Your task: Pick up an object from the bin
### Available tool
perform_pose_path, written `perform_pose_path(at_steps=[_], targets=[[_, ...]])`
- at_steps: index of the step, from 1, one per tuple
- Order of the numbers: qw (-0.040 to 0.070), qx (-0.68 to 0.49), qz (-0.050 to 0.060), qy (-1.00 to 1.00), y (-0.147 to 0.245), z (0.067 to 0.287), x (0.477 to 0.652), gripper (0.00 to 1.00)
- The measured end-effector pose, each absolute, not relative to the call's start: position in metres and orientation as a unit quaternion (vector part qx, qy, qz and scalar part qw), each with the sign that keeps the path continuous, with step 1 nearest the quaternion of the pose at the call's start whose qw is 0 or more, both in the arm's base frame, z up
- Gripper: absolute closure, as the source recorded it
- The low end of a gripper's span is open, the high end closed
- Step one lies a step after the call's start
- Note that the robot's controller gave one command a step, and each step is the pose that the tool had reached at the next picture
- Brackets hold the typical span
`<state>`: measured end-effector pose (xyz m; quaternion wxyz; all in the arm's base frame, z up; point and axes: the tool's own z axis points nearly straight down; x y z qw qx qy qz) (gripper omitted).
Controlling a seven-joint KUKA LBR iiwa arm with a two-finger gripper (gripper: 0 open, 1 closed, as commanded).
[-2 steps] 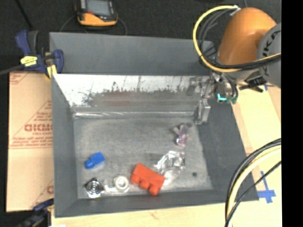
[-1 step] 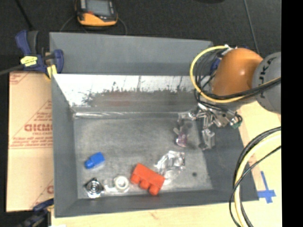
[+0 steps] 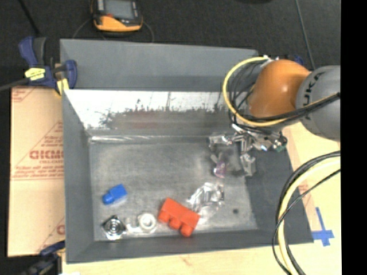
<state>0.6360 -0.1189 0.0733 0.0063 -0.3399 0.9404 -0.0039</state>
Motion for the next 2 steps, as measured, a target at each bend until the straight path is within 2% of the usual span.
perform_pose_path(at_steps=[1,2], targets=[[0.007,-0.339,-0.003,0.941,-0.119,0.074,0.636,1.0],[0.007,-0.354,-0.004,0.935,-0.135,0.269,0.658,1.0]])
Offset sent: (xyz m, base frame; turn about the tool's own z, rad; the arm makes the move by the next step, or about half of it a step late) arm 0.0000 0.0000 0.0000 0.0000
